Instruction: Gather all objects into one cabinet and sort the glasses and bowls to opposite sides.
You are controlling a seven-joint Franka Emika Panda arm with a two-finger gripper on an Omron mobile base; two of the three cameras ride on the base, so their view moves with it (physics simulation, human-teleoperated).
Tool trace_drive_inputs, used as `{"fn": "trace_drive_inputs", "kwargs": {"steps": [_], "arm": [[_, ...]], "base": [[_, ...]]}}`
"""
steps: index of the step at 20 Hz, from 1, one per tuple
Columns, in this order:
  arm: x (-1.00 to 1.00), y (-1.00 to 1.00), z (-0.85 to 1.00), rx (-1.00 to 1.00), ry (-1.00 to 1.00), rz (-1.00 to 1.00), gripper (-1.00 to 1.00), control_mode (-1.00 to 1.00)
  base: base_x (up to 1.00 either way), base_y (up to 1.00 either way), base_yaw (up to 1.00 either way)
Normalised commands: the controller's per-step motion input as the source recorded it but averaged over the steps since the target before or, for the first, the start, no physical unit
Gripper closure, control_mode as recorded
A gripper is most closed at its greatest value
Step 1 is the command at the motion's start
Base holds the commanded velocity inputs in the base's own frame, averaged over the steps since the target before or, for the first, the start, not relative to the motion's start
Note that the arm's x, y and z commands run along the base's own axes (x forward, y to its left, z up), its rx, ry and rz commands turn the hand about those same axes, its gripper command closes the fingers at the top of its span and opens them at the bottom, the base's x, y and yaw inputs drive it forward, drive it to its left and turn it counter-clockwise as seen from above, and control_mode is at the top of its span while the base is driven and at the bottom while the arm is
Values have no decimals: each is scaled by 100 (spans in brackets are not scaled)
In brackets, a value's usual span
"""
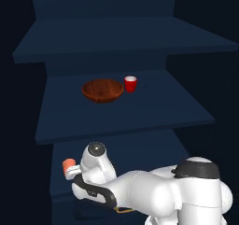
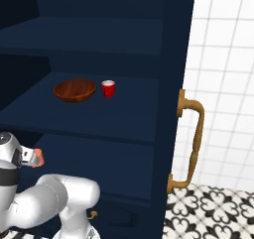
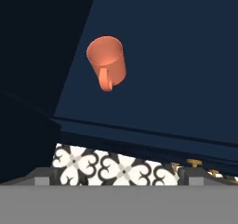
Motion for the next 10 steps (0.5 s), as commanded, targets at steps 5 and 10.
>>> {"fn": "trace_drive_inputs", "kwargs": {"steps": [5,10], "arm": [[12,3,-3,0,0,0,-100,-100],[10,1,-18,0,0,0,-100,-100]], "base": [[0,0,0],[0,0,0]]}}
